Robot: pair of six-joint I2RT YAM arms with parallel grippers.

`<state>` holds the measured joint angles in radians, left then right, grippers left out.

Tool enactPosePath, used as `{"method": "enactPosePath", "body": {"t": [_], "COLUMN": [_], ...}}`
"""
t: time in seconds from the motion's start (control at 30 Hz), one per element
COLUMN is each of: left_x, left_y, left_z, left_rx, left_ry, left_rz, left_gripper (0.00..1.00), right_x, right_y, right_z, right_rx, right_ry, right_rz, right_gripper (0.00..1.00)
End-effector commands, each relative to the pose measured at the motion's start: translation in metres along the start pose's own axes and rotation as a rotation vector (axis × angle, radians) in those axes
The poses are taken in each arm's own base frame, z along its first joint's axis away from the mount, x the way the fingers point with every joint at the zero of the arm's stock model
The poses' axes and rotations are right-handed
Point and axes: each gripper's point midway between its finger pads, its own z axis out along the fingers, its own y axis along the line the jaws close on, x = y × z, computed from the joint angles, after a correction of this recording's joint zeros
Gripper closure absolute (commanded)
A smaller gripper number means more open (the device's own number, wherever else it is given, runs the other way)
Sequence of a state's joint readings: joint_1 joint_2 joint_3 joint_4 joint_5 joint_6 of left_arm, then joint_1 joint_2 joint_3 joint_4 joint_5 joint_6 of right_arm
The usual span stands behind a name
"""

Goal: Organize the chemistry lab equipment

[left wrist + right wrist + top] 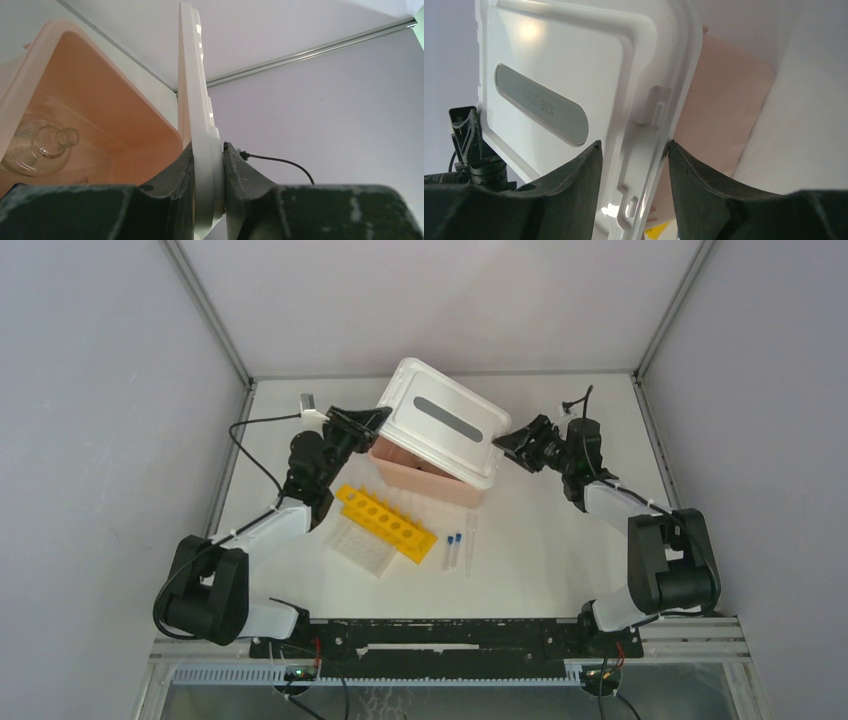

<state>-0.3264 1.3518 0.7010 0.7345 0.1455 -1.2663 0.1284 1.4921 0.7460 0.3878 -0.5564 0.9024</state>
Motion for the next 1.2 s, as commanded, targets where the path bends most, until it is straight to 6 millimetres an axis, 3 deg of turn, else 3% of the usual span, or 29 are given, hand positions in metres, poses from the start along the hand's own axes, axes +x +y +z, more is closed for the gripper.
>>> {"method": "enactPosePath", "body": {"t": [0.0,0.4,0.7,1.03,1.17], "left_x": [-0.009,-0.015,-0.017,-0.026,-0.031], "left_y": [-0.015,0.005,0.027,0.046,0.055], "left_z": [-0.002,0.003,0.003,0.0,-0.002], "left_rx": [0.081,0.066,0.051,0.056,0.052], "left_ry": [-0.022,0.004,-0.002,-0.03,-0.041], "left_rz": [0.015,0.004,-0.043,-0.101,-0.121], "left_gripper": [1.0,1.0,0.89,0.86,0.79], "right_x": [-0.006,0.002,0.005,0.005,0.005], "right_y": [0.01,0.015,0.005,0.002,0.003], "right_z": [0.009,0.019,0.021,0.022,0.024], "right_rx": [0.007,0.073,0.165,0.215,0.22], "right_ry": [-0.014,0.008,0.018,0.009,0.01], "right_rz": [-0.056,-0.091,-0.123,-0.147,-0.15], "right_gripper": [0.42,0.43,0.44,0.46,0.46]}}
